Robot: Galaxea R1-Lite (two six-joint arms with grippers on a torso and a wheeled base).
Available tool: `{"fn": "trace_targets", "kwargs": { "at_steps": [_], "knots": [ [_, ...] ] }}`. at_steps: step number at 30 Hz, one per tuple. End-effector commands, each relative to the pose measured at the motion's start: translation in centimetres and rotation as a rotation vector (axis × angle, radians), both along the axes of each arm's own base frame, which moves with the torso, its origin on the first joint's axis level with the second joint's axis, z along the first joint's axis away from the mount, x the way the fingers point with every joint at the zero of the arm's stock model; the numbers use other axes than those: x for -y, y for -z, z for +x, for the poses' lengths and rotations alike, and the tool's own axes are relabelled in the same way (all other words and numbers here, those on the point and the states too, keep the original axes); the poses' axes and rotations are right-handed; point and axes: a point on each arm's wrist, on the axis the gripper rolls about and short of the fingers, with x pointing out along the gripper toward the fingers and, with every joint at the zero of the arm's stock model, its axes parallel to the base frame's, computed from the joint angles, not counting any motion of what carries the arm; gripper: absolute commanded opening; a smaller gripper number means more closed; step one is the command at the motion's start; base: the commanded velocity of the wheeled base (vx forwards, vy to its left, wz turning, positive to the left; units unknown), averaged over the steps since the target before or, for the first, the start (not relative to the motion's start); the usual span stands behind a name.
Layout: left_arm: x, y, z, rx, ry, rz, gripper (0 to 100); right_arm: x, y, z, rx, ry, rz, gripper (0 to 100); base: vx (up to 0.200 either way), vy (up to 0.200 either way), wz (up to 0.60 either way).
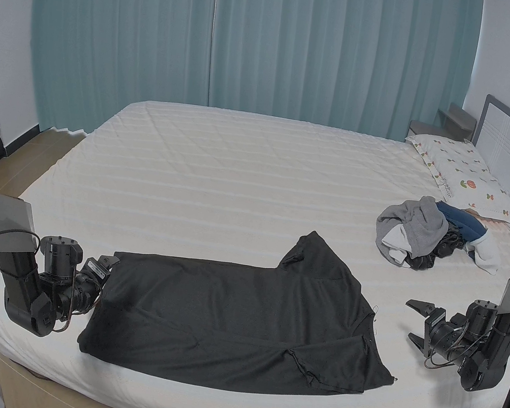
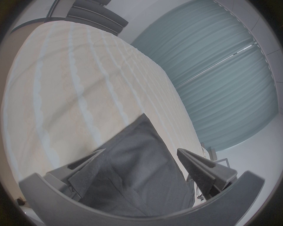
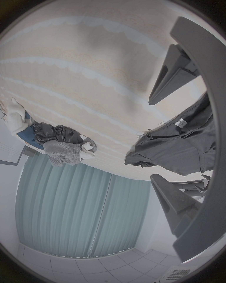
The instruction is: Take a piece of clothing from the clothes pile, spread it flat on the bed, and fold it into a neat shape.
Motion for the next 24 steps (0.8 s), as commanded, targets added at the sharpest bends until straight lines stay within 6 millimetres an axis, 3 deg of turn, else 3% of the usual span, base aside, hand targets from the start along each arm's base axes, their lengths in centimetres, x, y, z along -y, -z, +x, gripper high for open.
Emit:
{"fn": "trace_targets", "kwargs": {
  "at_steps": [1, 12, 23, 24],
  "knots": [
    [0.0, 0.1, 0.0, -0.003, -0.002, 0.002, 100, 0.0, -0.1, 0.0, 0.010, -0.001, -0.001, 100, 0.000, 0.000, 0.00],
    [0.2, 0.3, 0.1, -0.006, 0.005, 0.003, 100, -0.1, 0.0, 0.1, 0.008, -0.003, -0.002, 100, 0.000, 0.000, 0.00],
    [1.0, -1.3, 2.2, 0.088, 0.057, 0.063, 100, -0.1, -0.1, 0.1, 0.010, 0.000, -0.004, 100, 0.000, 0.000, 0.00],
    [0.8, -1.5, 3.6, 0.106, 0.087, 0.137, 100, -0.1, -0.1, 0.1, 0.010, 0.000, -0.004, 100, 0.000, 0.000, 0.00]
  ]
}}
